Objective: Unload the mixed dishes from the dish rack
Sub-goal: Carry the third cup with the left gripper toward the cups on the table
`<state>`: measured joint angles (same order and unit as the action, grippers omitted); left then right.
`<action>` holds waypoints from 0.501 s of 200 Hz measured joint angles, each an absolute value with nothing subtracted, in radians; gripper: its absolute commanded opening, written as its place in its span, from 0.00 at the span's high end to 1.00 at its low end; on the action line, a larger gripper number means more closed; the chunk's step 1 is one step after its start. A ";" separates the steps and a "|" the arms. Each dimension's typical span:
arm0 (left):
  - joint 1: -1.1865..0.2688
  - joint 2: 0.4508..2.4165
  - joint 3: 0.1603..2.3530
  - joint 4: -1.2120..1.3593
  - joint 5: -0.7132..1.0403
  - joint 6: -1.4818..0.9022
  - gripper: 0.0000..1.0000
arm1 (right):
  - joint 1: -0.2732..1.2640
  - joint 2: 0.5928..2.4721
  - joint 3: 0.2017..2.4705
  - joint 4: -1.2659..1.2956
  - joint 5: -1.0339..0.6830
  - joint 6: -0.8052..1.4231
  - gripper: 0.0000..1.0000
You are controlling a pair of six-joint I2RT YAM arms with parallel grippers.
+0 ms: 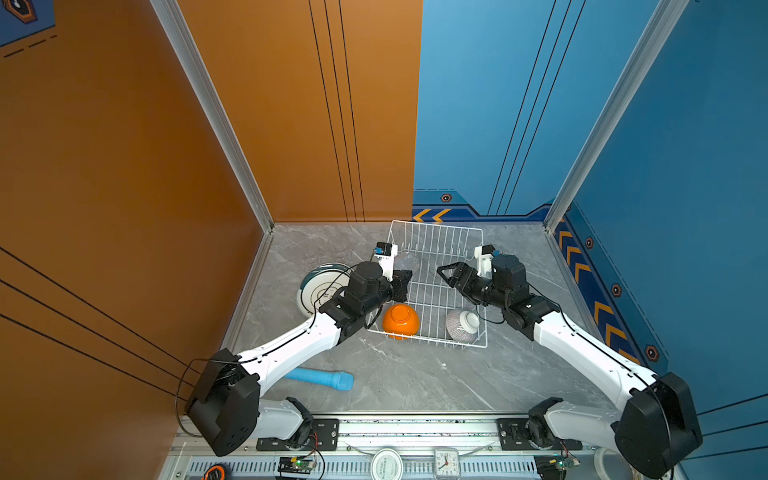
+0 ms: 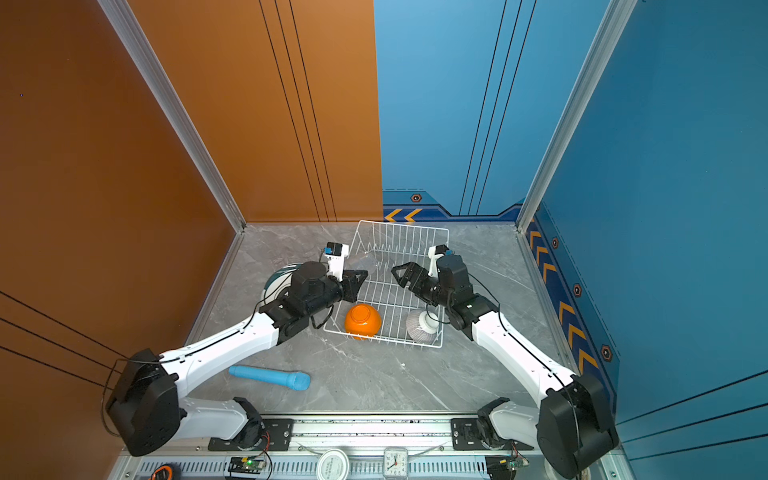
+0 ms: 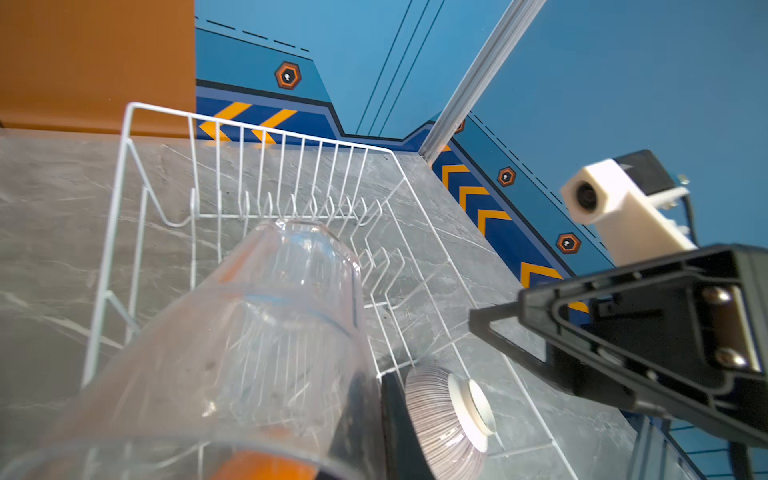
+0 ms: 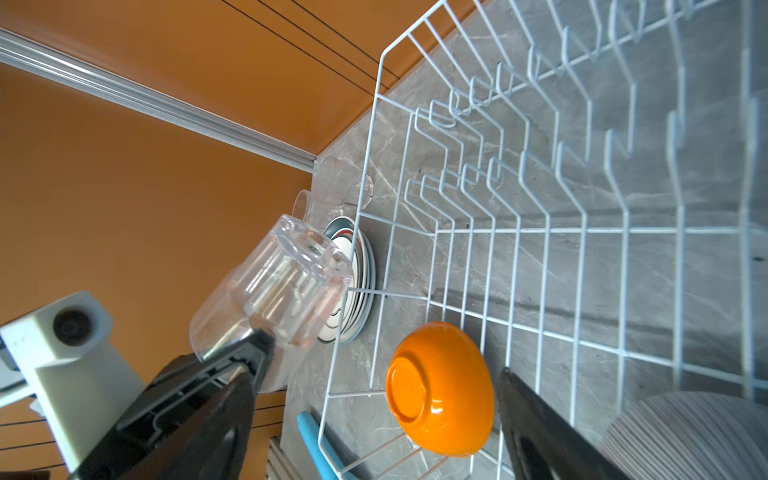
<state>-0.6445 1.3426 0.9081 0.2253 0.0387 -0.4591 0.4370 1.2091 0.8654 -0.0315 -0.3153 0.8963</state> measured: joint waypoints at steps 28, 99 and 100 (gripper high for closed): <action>-0.589 1.342 0.959 0.156 -0.012 -0.443 1.00 | 0.435 1.169 0.865 -0.097 -0.248 0.833 0.08; -0.421 1.361 1.053 0.010 -0.114 -0.442 1.00 | 0.400 1.171 0.867 -0.174 -0.211 0.762 0.07; -0.419 1.364 1.057 0.009 -0.115 -0.442 1.00 | 0.400 1.171 0.867 -0.175 -0.211 0.761 0.07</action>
